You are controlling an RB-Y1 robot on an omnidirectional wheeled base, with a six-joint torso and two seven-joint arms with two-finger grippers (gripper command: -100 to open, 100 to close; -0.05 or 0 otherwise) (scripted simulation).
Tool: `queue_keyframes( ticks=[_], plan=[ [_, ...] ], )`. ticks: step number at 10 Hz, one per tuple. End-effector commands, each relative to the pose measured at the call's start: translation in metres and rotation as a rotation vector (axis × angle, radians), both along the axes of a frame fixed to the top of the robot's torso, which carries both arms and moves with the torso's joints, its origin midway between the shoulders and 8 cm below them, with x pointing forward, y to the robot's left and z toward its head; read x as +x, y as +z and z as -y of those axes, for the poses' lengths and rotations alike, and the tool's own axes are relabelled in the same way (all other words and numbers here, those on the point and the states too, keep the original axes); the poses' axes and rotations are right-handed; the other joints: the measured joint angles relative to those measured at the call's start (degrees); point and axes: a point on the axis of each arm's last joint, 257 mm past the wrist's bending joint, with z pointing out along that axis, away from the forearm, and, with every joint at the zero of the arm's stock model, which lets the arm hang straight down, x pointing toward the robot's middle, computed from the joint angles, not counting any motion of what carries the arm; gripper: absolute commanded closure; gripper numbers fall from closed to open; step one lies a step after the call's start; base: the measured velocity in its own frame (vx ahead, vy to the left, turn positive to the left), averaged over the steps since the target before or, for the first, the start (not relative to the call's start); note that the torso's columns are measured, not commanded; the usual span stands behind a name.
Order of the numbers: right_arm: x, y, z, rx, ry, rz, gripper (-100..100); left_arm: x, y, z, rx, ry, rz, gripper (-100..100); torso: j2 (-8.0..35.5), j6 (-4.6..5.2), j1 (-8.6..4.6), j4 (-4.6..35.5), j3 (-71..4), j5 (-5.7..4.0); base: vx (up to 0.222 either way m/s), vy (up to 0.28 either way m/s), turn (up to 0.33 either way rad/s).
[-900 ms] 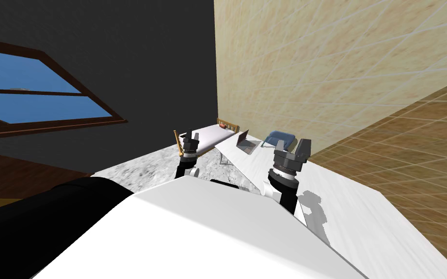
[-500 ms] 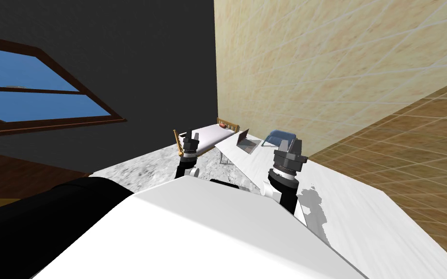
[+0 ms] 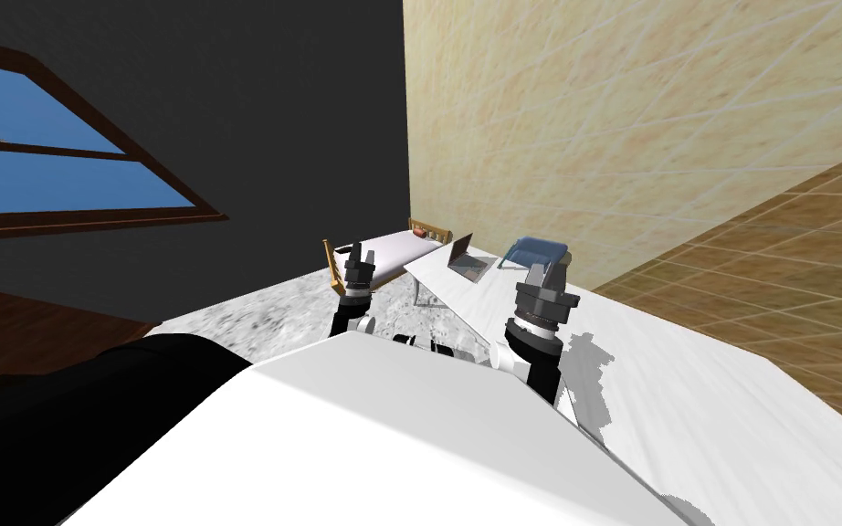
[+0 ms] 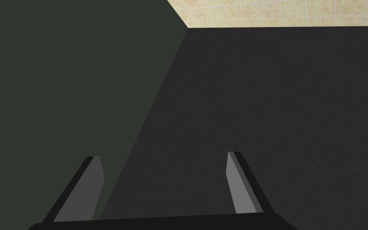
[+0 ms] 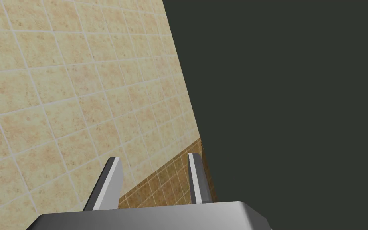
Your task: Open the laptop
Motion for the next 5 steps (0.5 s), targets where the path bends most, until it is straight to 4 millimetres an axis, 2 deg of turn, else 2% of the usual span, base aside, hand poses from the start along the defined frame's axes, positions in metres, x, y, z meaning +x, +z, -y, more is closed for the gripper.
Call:
queue_keyframes(
  ticks=[1, 2, 5],
  plan=[
    [0.005, -0.007, -0.003, -0.040, 0.005, -0.030, -100, 0.000, 0.000, 0.000, 0.000, 0.000, 0.000, 0, 4.23, 0.00, 0.00, 4.23, -8.46, 0.00, -0.011, 0.034, 0.012],
    [0.011, -0.013, -0.005, -0.071, 0.006, -0.058, -100, 0.000, 0.000, 0.000, 0.000, 0.000, 0.000, 0, 6.21, 0.00, 0.10, 6.13, -12.38, 0.03, -0.024, 0.078, 0.019],
    [0.032, -0.048, -0.004, -0.174, -0.018, -0.186, -100, 0.000, 0.000, 0.000, 0.000, 0.000, -0.001, 0, 6.81, 0.00, 0.12, 6.87, -13.87, 0.04, 0.002, 0.108, 0.026]
  ],
)
